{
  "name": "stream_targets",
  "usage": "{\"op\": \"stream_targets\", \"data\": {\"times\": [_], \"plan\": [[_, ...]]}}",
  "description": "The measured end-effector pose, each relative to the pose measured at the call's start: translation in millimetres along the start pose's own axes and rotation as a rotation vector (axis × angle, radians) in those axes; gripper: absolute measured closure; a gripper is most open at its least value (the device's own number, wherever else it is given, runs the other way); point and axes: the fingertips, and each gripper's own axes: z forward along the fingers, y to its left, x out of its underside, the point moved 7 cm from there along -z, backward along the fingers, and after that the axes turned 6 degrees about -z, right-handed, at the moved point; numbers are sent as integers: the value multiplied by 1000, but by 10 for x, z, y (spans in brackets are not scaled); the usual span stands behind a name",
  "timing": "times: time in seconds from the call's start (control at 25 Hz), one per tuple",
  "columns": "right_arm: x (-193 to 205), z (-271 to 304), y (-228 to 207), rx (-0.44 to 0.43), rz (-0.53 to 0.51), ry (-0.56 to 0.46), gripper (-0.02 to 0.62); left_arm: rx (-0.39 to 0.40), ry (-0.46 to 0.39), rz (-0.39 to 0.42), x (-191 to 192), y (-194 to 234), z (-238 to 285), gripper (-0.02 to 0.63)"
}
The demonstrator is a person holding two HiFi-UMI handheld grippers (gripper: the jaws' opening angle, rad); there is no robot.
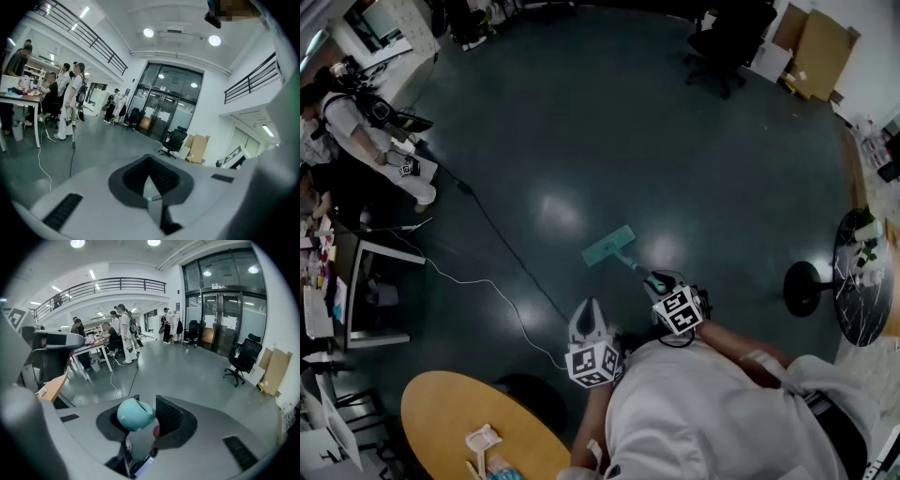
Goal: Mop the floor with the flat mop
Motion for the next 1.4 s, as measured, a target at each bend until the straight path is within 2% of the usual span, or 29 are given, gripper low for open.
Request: {"op": "stream_targets", "data": {"times": [0.88,1.04,1.4], "plan": [[210,32,-105,5,26,1,480,-13,5,-19,27,-103,95,601],[33,469,-175,6,-21,-7,482,-30,13,-33,25,-24,146,601],[-790,2101,-553,55,-16,-11,482,-84,19,-57,-45,223,229,601]]}}
